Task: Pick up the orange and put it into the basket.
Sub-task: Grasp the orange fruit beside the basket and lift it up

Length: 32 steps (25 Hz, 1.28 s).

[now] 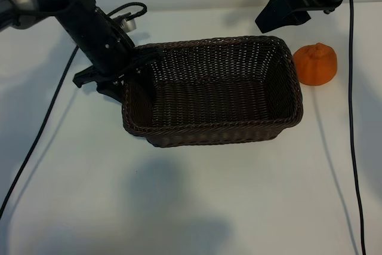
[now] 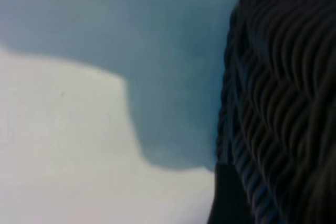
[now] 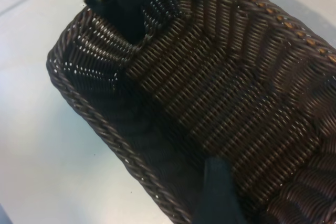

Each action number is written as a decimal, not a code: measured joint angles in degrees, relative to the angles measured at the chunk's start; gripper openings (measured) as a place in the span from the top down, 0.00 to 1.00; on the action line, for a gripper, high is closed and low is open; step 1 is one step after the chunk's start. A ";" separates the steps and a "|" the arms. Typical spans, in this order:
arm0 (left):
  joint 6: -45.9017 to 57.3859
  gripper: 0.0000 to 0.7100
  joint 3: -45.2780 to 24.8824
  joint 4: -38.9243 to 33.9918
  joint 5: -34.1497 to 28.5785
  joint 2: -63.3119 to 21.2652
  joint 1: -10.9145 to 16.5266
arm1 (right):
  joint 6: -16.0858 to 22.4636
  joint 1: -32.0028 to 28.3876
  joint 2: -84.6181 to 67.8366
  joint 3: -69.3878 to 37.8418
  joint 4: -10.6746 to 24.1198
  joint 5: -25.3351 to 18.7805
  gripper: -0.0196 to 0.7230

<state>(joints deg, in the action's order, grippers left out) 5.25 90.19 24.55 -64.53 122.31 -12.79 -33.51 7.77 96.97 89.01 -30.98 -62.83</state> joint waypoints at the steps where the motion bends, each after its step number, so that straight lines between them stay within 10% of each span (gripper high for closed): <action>1: 0.00 0.27 0.05 -0.06 -0.68 -0.30 0.26 | 0.00 0.00 0.00 0.00 0.00 0.00 0.29; 32: -0.30 0.27 0.11 -4.18 -2.82 -12.07 1.54 | 0.00 0.00 0.00 0.00 0.00 0.00 0.29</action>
<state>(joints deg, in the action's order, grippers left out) 4.95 90.30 20.37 -67.35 110.24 -11.25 -33.51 7.77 96.97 89.01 -30.98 -62.83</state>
